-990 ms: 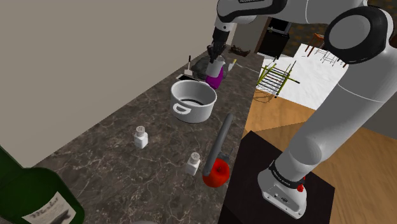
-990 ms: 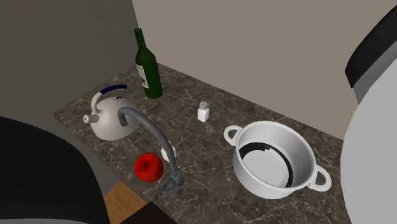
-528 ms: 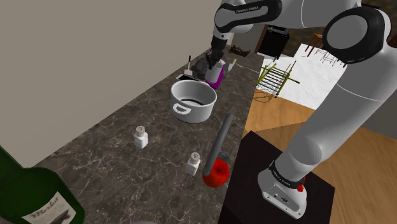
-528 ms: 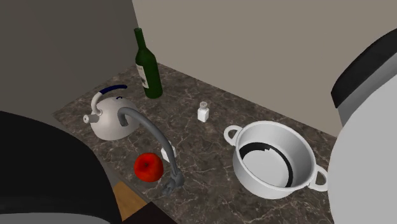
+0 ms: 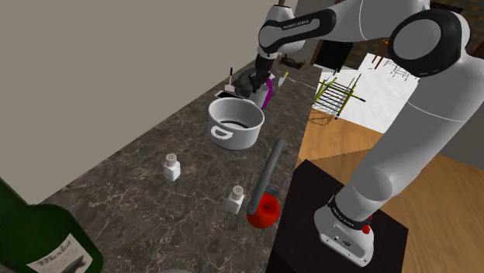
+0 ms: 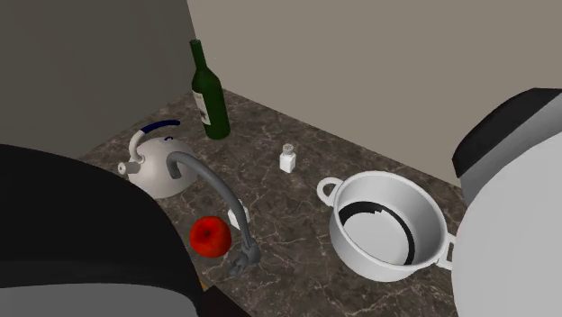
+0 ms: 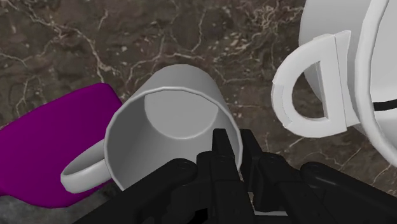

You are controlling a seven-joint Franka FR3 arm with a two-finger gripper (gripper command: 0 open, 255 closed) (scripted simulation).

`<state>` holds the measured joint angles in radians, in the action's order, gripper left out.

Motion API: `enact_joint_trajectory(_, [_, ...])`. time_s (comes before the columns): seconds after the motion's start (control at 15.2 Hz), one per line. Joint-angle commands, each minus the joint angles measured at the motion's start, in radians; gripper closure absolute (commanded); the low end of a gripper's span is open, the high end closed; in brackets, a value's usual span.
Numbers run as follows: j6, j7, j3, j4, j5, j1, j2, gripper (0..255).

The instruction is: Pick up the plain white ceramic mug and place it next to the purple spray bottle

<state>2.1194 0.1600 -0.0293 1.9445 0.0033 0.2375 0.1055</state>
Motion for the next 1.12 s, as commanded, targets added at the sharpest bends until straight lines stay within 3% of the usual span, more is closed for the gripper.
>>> enact_joint_trajectory(0.0, [0.025, -0.001, 0.000, 0.015, 0.000, -0.001, 0.009, 255])
enact_joint_trajectory(0.53, [0.120, -0.002, 0.000, 0.069, -0.002, -0.001, 0.050, 255])
enact_joint_trajectory(0.99, [0.120, -0.002, 0.000, 0.069, -0.002, -0.001, 0.050, 255])
enact_joint_trajectory(1.06, [0.120, -0.002, 0.000, 0.069, -0.002, -0.001, 0.050, 0])
